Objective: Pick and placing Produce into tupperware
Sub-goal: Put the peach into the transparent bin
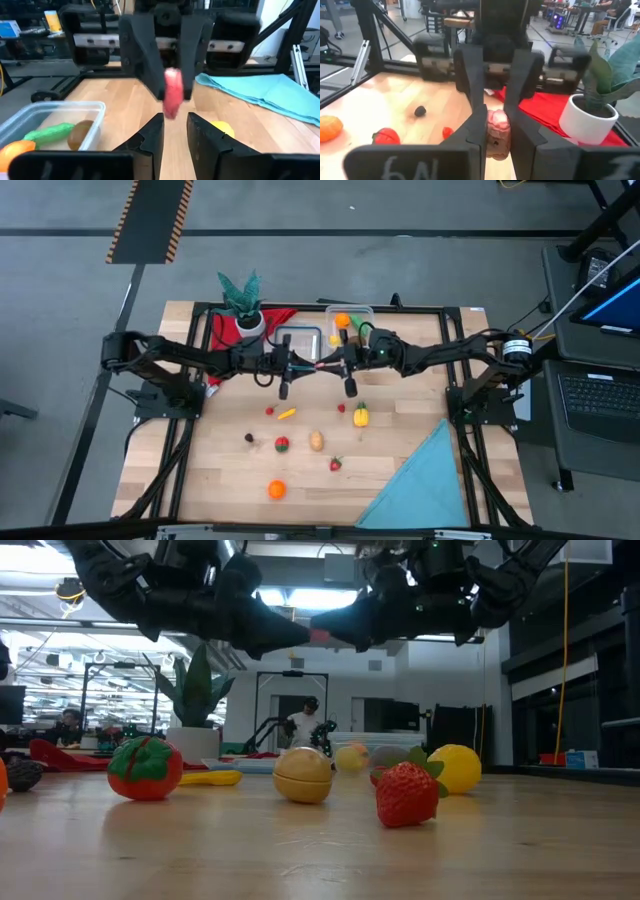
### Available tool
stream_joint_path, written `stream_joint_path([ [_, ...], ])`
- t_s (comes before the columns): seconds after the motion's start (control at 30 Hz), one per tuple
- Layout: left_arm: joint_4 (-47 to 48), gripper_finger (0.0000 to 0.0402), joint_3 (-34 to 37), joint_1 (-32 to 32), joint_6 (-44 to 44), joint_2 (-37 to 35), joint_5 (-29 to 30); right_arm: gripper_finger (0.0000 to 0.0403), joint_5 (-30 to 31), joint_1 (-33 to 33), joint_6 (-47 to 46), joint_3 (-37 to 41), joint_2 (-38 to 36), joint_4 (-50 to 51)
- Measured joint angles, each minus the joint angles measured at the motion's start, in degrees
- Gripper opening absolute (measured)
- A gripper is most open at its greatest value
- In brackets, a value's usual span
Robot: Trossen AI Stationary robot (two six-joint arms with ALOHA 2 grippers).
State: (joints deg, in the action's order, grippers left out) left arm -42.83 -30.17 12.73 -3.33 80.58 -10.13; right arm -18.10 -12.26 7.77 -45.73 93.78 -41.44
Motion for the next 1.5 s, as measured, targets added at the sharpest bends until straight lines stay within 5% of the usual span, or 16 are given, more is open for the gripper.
stream_joint_path([
  [0.57, 13.25, 0.0034, 0.11, 2.27, -2.91, -9.48, 0.25, 0.0056, -0.16, -8.46, 0.3, 2.16, -10.66, 16.33],
  [1.03, 18.43, 0.0006, 0.11, 3.28, -3.4, -13.23, 0.26, 0.0056, -4.44, -19.32, -1.67, 2.16, -11.43, 22.79],
  [1.5, 18.43, 0.0024, 0.11, 3.28, -3.87, -13.23, 0.26, 0.0056, 12.02, -21.01, -4.5, 2.18, -11.41, 26.48],
])
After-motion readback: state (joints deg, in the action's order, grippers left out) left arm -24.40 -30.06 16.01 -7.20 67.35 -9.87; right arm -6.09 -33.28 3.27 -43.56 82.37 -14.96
